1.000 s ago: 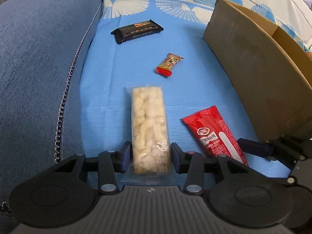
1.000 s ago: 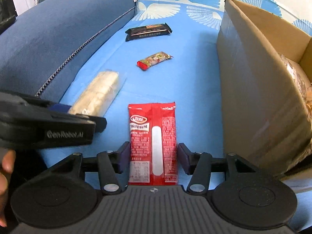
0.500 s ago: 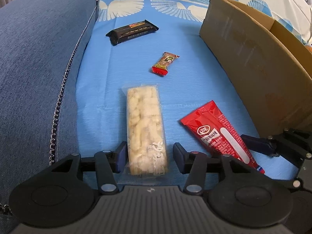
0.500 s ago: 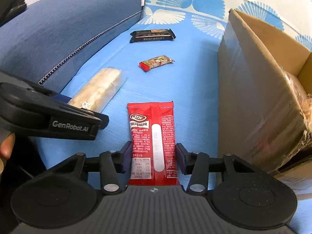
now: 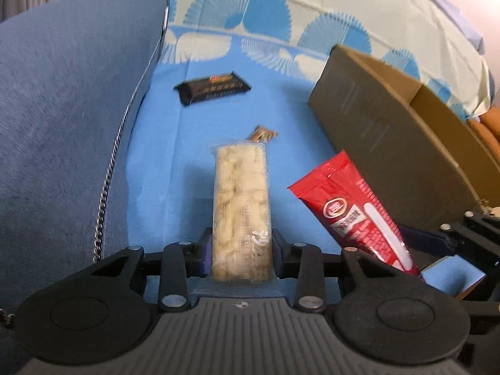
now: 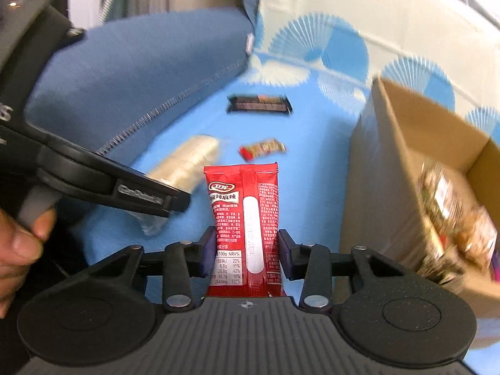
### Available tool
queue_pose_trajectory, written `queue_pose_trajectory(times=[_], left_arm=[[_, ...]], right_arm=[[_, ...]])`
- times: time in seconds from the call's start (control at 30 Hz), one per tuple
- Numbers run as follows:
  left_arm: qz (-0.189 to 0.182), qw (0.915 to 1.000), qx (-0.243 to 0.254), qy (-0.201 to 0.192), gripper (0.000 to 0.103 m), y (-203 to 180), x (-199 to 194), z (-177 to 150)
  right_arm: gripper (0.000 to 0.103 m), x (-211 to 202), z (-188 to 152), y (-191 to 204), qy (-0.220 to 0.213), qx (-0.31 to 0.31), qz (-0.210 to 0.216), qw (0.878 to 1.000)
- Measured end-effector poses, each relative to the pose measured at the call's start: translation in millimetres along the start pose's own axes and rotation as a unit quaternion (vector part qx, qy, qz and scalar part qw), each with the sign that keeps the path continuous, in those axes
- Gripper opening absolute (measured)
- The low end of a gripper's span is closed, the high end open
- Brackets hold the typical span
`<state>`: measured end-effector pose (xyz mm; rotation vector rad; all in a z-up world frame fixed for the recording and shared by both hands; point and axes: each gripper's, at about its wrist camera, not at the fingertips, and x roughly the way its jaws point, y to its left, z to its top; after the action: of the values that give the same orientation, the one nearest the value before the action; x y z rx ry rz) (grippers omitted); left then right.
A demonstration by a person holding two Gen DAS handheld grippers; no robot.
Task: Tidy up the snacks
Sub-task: 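Carry the nougat bar and red pack over the box and release both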
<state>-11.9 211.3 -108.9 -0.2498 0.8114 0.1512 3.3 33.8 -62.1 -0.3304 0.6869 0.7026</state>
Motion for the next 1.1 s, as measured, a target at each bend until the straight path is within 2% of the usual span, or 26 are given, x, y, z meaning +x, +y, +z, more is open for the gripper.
queue_pose_trajectory(times=[0.13, 0.3, 0.43, 0.6, 0.83, 0.93, 1.1], left_arm=[[-0.014, 0.9994, -0.008, -0.032, 0.040, 2.8, -12.4, -1.2], [-0.039, 0.9963, -0.028, -0.071, 0.040, 8.9, -28.3, -2.4], [-0.062, 0.9923, -0.051, -0.094, 0.040, 16.9, -40.4, -4.8], [-0.065, 0.9916, -0.070, -0.087, 0.040, 21.1, -43.0, -3.9], [-0.058, 0.9921, -0.075, -0.082, 0.040, 13.2, -47.0, -4.0], [-0.058, 0.9886, -0.114, -0.080, 0.040, 20.4, -49.6, -3.2], [-0.050, 0.9768, -0.202, -0.051, 0.040, 27.9, -49.5, 6.9]], right_arm=[[0.042, -27.7, -1.8, 2.5, -0.044, -0.017, 0.004, 0.999], [0.042, -48.5, -7.8, -1.9, -0.057, 0.000, 0.012, 0.998], [0.042, -58.5, -3.5, -5.9, -0.088, 0.013, 0.014, 0.996], [0.042, -59.4, -5.5, -9.7, -0.107, 0.014, 0.017, 0.994], [0.042, -68.6, -0.8, -20.5, -0.157, 0.020, 0.034, 0.987], [0.042, -72.9, 3.5, -31.4, -0.173, 0.032, 0.038, 0.984], [0.042, -82.4, 12.8, -59.7, -0.203, 0.085, 0.028, 0.975]])
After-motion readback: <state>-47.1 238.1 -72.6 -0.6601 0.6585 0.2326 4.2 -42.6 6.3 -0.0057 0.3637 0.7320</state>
